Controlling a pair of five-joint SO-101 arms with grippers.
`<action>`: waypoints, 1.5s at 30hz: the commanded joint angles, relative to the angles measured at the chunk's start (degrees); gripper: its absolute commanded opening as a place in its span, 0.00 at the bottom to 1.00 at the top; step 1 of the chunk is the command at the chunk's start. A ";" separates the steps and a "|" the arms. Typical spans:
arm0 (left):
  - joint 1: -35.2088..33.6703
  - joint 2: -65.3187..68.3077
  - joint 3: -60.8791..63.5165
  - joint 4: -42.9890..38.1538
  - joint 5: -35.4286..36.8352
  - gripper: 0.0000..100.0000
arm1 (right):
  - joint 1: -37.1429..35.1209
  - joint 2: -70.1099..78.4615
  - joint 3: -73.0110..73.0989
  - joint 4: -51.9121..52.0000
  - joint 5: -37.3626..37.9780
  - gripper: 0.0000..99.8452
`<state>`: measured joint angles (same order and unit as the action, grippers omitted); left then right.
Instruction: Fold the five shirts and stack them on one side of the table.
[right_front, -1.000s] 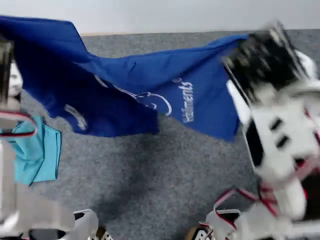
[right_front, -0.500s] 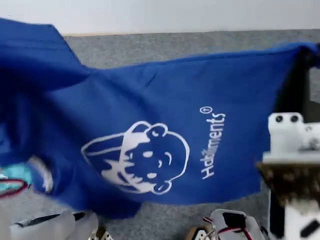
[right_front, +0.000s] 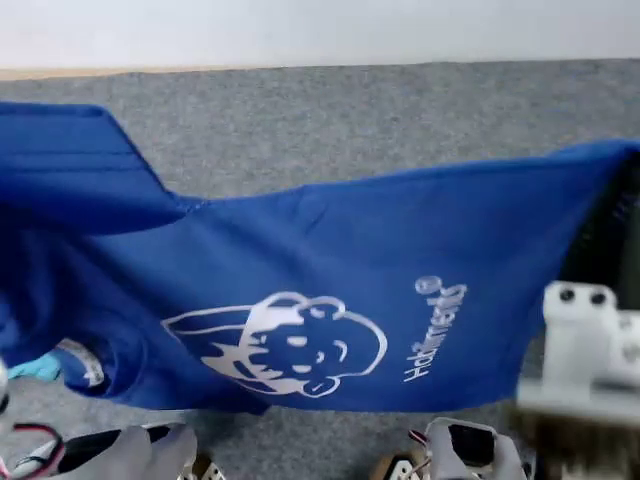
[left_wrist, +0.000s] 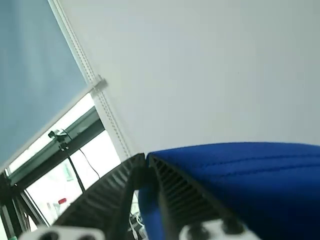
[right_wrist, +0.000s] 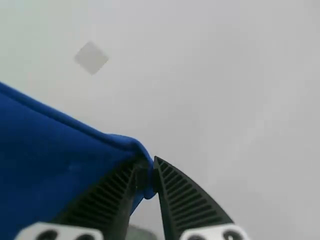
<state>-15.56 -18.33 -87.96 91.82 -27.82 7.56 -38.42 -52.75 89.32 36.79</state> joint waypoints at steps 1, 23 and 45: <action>0.18 3.78 5.67 1.58 -0.53 0.00 | 0.40 6.81 -0.70 2.68 0.62 0.01; 8.44 46.68 35.74 -29.63 -4.92 0.00 | -8.40 63.16 -0.88 -16.31 0.62 0.01; 8.97 55.38 30.02 -14.77 -6.15 0.00 | -8.40 70.46 -1.05 -11.21 5.10 0.01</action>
<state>-6.77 37.58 -55.43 66.86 -32.04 -0.70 32.97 -52.48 72.88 41.19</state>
